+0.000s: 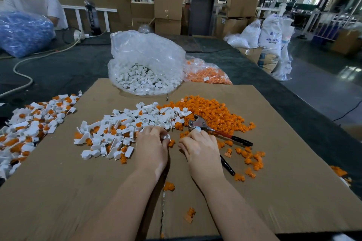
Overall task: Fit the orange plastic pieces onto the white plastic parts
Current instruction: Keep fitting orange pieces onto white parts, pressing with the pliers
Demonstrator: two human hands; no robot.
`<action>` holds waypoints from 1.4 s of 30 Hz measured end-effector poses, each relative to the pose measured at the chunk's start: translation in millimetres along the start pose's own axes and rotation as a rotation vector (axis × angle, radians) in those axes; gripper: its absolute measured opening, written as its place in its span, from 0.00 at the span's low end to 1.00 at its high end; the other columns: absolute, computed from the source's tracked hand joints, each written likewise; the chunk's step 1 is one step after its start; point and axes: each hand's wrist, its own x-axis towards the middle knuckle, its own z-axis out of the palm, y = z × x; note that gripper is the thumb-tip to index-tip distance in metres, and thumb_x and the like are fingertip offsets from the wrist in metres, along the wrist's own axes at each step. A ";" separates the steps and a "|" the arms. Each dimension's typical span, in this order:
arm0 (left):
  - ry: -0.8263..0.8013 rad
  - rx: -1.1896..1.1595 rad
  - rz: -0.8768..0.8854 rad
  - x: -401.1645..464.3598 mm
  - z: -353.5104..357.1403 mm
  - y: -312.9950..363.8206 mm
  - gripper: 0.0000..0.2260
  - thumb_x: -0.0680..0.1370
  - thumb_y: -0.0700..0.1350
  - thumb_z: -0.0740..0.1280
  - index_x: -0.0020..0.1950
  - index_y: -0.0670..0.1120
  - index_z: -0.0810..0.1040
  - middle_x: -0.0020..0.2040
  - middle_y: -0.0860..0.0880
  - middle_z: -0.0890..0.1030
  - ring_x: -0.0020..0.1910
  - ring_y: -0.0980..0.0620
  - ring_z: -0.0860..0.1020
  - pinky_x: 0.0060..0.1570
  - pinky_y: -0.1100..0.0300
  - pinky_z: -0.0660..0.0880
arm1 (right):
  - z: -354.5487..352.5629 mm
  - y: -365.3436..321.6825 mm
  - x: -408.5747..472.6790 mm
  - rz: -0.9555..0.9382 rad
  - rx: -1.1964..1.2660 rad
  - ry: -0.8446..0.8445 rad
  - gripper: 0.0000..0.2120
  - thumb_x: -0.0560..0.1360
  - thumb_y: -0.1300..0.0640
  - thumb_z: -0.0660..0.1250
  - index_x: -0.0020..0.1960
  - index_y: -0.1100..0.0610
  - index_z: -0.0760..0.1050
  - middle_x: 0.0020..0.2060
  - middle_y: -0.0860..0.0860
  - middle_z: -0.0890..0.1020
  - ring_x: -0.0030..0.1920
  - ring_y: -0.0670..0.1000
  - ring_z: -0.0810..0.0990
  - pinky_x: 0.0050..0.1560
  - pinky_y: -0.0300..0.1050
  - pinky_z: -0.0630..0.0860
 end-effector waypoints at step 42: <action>-0.128 -0.267 0.071 -11.5 -11.9 4.1 0.10 0.75 0.42 0.68 0.55 0.53 0.79 0.51 0.54 0.78 0.47 0.57 0.76 0.46 0.67 0.70 | -6.0 3.2 -0.6 0.281 0.367 -0.078 0.04 0.75 0.57 0.67 0.45 0.57 0.78 0.40 0.47 0.80 0.44 0.44 0.74 0.43 0.33 0.65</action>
